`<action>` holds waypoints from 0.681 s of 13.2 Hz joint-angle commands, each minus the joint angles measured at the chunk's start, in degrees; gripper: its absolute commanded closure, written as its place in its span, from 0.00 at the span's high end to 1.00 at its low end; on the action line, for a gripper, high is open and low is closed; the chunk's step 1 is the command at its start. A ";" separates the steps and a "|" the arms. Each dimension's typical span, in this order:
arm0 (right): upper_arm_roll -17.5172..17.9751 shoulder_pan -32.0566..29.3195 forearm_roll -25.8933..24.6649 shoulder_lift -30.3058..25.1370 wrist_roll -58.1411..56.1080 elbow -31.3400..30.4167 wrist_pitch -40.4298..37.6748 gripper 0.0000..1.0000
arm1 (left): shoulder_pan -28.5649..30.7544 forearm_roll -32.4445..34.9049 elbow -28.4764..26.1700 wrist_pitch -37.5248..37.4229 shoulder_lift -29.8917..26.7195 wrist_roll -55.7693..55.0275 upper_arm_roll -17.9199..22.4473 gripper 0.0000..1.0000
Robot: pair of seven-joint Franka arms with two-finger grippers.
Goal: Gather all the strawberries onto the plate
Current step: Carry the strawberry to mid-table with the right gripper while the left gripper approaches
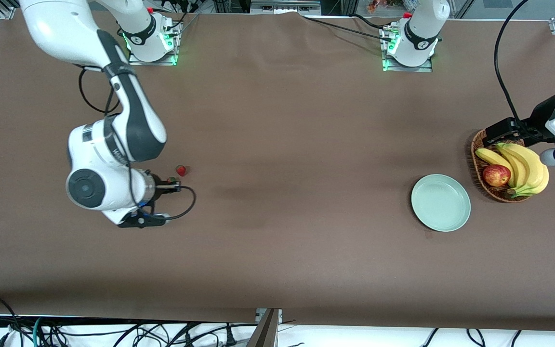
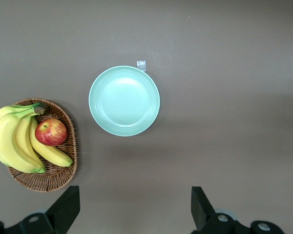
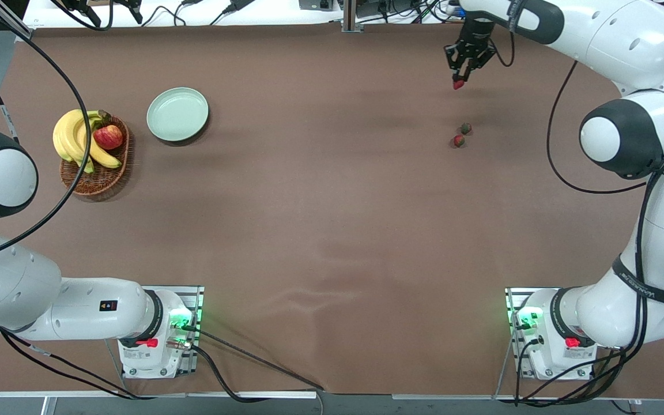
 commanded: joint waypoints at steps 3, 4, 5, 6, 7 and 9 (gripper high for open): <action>-0.05 4.72 6.67 -1.01 10.68 2.03 -1.57 0.20 | 0.14 -0.07 1.58 -0.62 1.11 -0.31 -0.14 1.00; -0.05 5.78 7.99 -0.92 13.57 3.52 -1.56 0.21 | 0.14 -0.07 1.58 -0.62 1.11 -0.31 -0.14 1.00; 0.21 7.09 9.31 -0.74 16.74 4.15 -0.96 0.21 | 0.14 -0.07 1.58 -0.62 1.11 -0.31 -0.14 1.00; 0.30 8.06 10.02 -0.57 19.64 4.33 -0.43 0.21 | 0.23 -0.07 1.58 -0.62 1.11 -0.31 -0.14 1.00; 0.30 9.12 10.20 -0.48 21.93 4.59 0.45 0.21 | 0.23 -0.07 1.58 -0.62 1.11 -0.31 -0.14 1.00; 0.30 11.49 11.25 -0.30 26.24 4.59 3.08 0.21 | 0.05 -0.16 1.58 -0.62 1.11 -0.40 -0.14 1.00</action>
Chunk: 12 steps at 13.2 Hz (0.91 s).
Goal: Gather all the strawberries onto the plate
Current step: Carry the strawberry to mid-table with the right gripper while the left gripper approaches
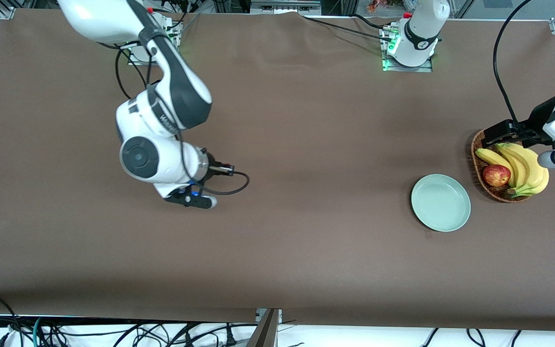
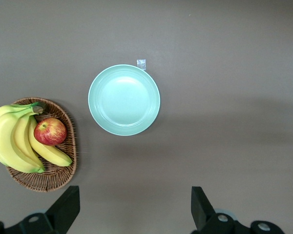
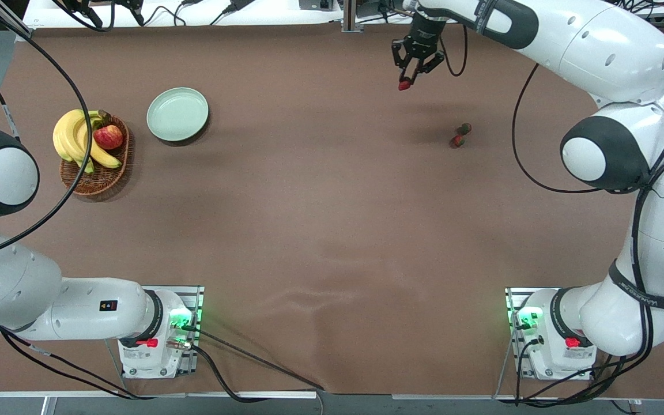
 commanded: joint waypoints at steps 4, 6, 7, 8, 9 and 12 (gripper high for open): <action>-0.09 5.67 6.64 1.26 12.52 1.01 9.74 0.21 | -0.29 -0.34 1.85 -0.62 0.78 -0.40 -0.40 1.00; -0.09 7.34 7.08 1.70 13.67 1.01 12.90 0.21 | -0.74 -0.16 3.07 -0.62 0.87 -0.40 -0.49 1.00; -0.09 8.05 8.56 2.14 16.37 1.01 15.36 0.21 | -0.65 -0.16 3.34 -0.62 0.95 -0.40 -0.58 1.00; -0.09 8.92 9.80 2.40 18.49 1.01 18.17 0.21 | -0.39 -0.16 3.34 -0.62 1.04 -0.40 -0.49 1.00; -0.09 9.54 10.94 2.93 20.08 1.01 20.37 0.21 | -0.21 -0.25 3.34 -0.62 1.04 -0.40 -0.49 1.00; -0.09 11.74 14.37 3.90 25.52 1.01 27.40 0.21 | -0.38 -0.25 3.34 -0.54 1.92 -0.31 -0.49 1.00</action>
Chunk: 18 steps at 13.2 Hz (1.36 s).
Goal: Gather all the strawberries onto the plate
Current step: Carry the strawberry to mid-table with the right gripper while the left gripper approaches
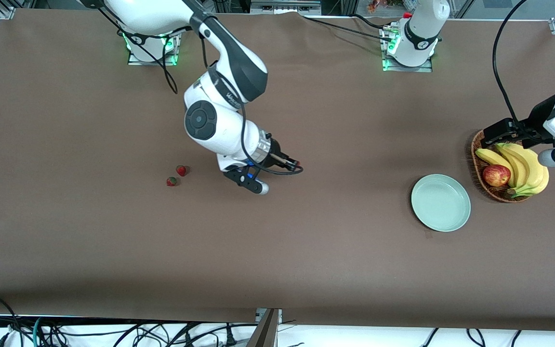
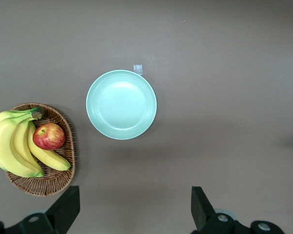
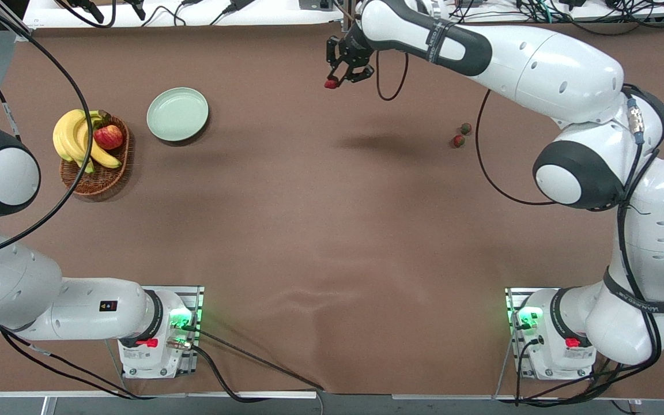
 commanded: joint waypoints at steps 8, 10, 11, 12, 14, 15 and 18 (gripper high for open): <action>-0.30 10.12 2.82 6.66 16.10 1.04 23.75 0.21 | -1.23 1.10 2.29 0.06 2.25 -0.40 -0.71 1.00; -0.29 11.79 2.82 8.42 16.99 1.30 26.92 0.22 | -1.50 2.95 2.38 0.50 2.69 0.04 -0.37 1.00; -0.30 12.84 2.73 9.38 17.08 1.39 28.76 0.23 | -1.06 3.13 1.77 2.24 2.87 0.13 -0.19 1.00; -0.38 13.90 2.56 10.35 17.08 1.39 30.70 0.25 | -0.01 2.96 0.63 4.70 3.22 0.13 0.16 1.00; -0.56 15.92 2.21 12.37 17.08 1.31 34.04 0.27 | 1.58 2.34 -2.00 9.36 5.32 0.22 0.16 1.00; -0.65 16.89 2.12 13.60 17.08 1.31 36.41 0.29 | 1.40 2.43 -3.58 12.60 6.29 0.13 0.16 1.00; -0.91 18.39 1.15 14.41 16.99 0.69 39.51 0.81 | 1.49 2.78 -6.67 21.48 11.20 0.13 0.16 1.00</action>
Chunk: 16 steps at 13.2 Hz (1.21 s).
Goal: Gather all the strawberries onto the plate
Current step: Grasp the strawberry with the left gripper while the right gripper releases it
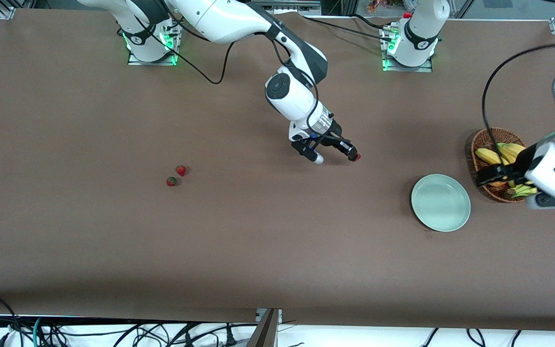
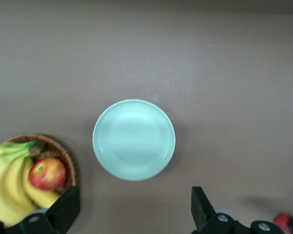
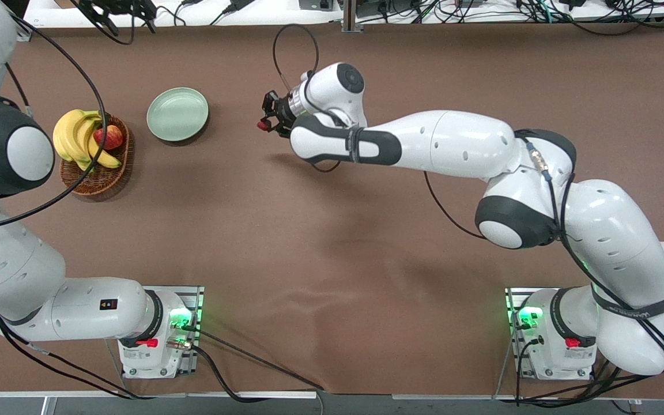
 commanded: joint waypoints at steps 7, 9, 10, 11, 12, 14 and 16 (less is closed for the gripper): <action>-6.77 -0.12 -1.57 -5.75 -1.91 -1.31 -11.90 0.99 | -1.25 1.08 -9.67 20.21 10.60 -0.79 -2.46 1.00; -8.71 -1.26 -1.84 -8.47 -8.48 -1.31 -20.78 0.99 | -2.40 1.08 -11.86 20.22 10.87 -1.24 -4.91 1.00; -9.85 -1.78 -1.93 -9.97 -12.69 -1.31 -25.26 0.99 | -2.40 1.08 -13.61 20.48 10.95 -1.93 -5.79 1.00; -11.95 -2.23 -1.84 -11.37 -17.61 -1.31 -30.62 0.99 | -2.49 1.08 -15.72 21.79 11.04 -2.12 -6.67 1.00; -14.41 -2.32 -1.84 -12.78 -22.79 -1.31 -36.32 0.99 | -2.49 0.99 -18.00 23.10 10.43 -3.77 -7.81 1.00; -20.03 -2.41 -1.76 -15.50 -35.26 -2.71 -47.14 0.99 | -3.36 1.08 -19.08 23.56 10.07 -8.69 -9.05 1.00; -25.39 -2.41 -1.67 -18.40 -46.87 -6.83 -54.02 0.99 | -6.51 1.08 -19.61 23.64 10.43 -13.16 -9.23 1.00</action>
